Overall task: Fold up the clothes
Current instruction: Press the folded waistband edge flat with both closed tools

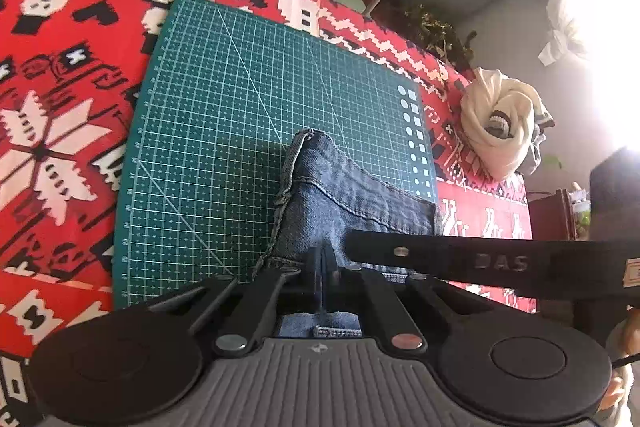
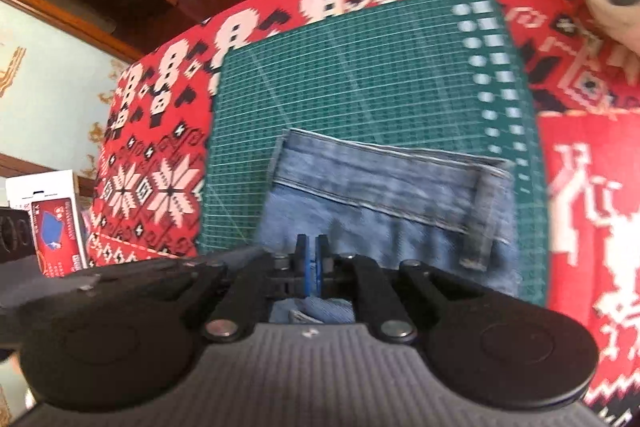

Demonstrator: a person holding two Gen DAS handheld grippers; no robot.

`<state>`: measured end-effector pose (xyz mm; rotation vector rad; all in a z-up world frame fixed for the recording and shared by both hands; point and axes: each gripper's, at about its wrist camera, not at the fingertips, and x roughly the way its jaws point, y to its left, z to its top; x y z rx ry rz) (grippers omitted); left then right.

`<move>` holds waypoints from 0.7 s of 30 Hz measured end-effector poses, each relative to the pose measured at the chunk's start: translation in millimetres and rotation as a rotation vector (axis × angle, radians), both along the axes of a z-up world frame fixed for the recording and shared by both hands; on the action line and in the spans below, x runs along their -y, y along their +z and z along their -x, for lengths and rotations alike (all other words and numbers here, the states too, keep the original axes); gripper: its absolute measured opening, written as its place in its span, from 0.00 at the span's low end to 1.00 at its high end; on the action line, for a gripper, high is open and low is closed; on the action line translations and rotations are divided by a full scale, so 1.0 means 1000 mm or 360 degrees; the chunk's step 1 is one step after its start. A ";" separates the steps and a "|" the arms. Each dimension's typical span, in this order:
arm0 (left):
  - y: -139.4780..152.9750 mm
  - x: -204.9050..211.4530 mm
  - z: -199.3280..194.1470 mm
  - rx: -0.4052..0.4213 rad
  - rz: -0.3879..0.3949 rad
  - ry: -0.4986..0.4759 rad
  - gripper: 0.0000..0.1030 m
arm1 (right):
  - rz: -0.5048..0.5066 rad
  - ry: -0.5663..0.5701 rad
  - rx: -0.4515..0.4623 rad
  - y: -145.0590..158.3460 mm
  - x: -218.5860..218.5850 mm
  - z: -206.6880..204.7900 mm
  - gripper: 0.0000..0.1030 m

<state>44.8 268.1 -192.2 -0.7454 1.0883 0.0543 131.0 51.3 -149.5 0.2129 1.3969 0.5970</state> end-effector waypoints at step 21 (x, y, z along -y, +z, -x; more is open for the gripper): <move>-0.016 0.004 -0.007 -0.0007 0.0021 0.0003 0.03 | 0.0013 -0.0041 -0.0044 -0.029 0.019 -0.010 0.00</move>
